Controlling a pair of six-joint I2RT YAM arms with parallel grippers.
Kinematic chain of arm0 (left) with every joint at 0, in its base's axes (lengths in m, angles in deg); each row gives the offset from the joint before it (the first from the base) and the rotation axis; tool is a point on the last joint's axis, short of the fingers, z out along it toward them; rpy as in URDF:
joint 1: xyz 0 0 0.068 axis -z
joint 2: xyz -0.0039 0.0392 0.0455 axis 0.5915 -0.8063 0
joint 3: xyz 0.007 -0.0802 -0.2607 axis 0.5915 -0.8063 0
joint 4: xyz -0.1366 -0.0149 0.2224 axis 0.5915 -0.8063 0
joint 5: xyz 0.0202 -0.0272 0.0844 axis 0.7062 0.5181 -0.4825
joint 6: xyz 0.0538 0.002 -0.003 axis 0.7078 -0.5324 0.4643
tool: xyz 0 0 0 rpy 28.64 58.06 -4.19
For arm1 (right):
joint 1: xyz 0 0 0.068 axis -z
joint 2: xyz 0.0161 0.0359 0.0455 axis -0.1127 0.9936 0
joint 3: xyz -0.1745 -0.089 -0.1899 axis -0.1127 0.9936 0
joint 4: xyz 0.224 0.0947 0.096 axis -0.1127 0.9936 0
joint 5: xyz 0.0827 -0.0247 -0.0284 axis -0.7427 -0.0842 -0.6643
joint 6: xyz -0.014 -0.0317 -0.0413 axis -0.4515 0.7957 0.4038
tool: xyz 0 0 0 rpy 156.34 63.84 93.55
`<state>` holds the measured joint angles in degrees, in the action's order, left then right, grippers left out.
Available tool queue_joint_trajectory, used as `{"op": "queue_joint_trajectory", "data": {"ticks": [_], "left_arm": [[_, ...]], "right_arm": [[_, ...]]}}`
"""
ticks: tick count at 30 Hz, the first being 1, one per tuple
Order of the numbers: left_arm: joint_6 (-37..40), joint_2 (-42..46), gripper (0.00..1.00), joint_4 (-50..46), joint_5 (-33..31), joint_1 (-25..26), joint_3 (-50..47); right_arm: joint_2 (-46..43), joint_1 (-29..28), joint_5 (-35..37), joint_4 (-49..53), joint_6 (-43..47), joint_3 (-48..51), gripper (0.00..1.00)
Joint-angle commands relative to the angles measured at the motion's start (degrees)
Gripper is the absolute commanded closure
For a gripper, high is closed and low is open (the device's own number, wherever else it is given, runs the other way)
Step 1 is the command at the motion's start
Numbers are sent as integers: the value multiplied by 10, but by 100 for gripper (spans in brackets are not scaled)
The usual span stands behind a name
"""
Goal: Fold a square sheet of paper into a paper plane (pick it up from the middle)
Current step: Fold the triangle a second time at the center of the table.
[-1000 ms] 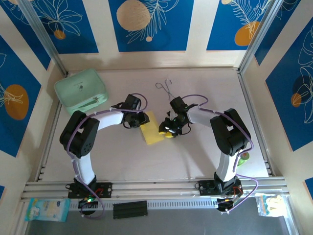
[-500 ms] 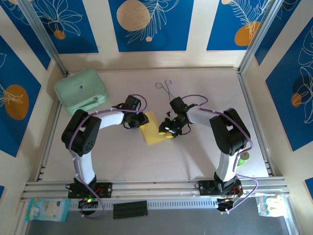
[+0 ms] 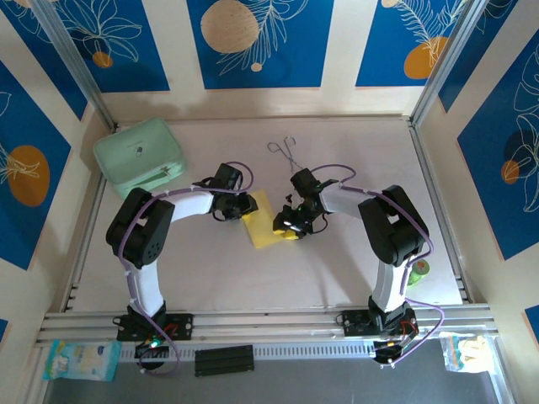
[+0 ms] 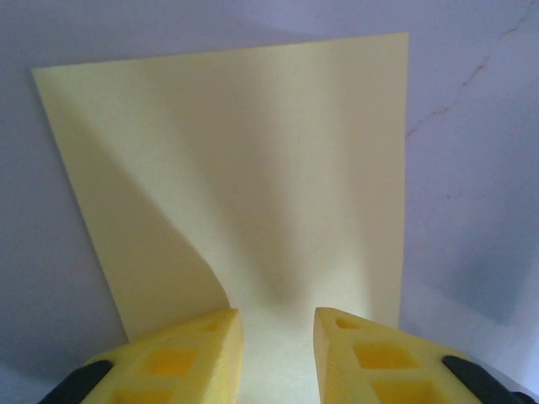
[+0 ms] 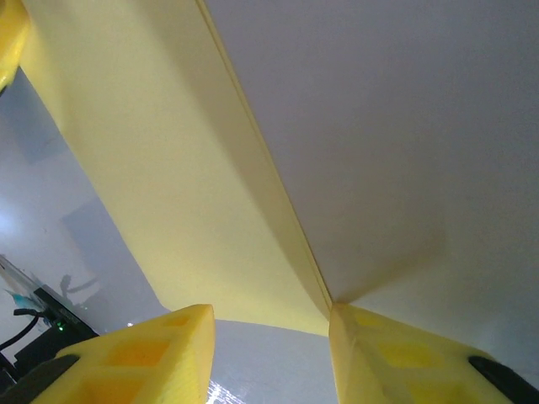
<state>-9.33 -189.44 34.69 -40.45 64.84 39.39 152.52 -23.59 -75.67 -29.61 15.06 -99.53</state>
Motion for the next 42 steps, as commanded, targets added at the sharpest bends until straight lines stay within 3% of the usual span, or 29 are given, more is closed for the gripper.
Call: {"op": "queue_joint_trajectory", "data": {"ticks": [1,9,22,42], "left_arm": [[-6,16,68,20,28,-5,1],[-1,20,67,-8,-25,-19,5],[-14,-29,68,-21,-38,-27,0],[-11,-31,69,-21,-31,-27,-5]], "right_arm": [[4,-4,-2,20,9,-10,60],[-9,-1,5,11,2,-3,60],[-22,4,30,13,-2,8,59],[-11,11,-43,-24,5,9,67]]}}
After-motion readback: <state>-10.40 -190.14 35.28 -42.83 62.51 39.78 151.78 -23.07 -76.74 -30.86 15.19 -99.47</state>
